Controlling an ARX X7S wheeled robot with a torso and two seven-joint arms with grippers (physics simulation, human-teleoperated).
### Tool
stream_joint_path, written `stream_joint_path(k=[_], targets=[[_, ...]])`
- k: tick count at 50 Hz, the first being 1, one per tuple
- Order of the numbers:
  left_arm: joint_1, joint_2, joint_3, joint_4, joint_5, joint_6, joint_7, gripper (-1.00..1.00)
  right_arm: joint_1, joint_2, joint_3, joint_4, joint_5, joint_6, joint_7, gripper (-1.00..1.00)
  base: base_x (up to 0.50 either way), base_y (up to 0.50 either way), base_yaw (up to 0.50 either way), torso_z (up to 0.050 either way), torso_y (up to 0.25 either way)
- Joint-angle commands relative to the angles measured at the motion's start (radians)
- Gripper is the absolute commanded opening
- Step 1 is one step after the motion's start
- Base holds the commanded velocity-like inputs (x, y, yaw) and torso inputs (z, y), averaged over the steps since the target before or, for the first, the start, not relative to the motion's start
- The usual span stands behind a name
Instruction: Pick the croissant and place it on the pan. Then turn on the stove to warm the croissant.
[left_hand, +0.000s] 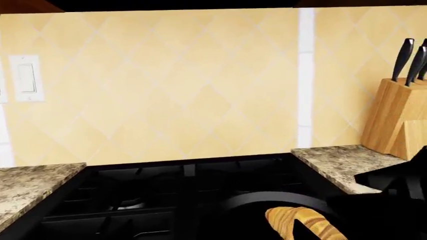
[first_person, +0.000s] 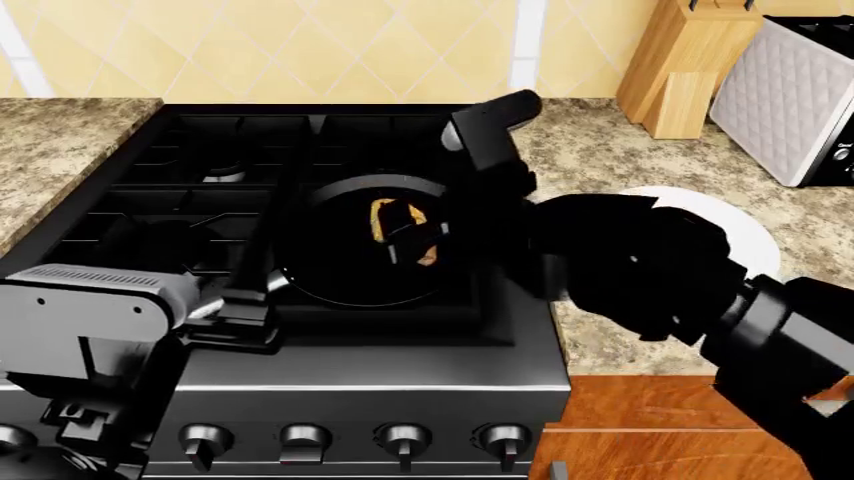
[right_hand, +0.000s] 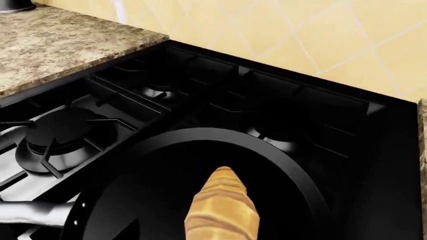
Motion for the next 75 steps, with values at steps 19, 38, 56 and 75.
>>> stream_joint_path(k=[19,38,56,75], targets=[[0.008,0.006,0.056,-0.028,0.021,0.022,0.009,1.00,-0.148,0.247,0.134,-0.526,-0.054,-0.230,0.376,1.00,0.00,0.00,0.00,0.000,0.000],[-0.003,0.005,0.070,-0.044,0.024,0.030,0.010,1.00,-0.146,0.255,0.142,-0.548,-0.018,-0.218,0.376,1.00,-0.02,0.14,0.00,0.000,0.000],[-0.006,0.001,0.083,-0.047,0.024,0.031,0.006,1.00,-0.141,0.254,0.149,-0.524,0.035,-0.197,0.373,1.00,-0.19,0.43,0.00,0.000,0.000],[-0.025,0.001,0.114,-0.041,0.024,0.015,-0.009,1.00,-0.154,0.283,0.167,-0.561,0.026,-0.220,0.378,1.00,-0.49,0.05,0.00,0.000,0.000]])
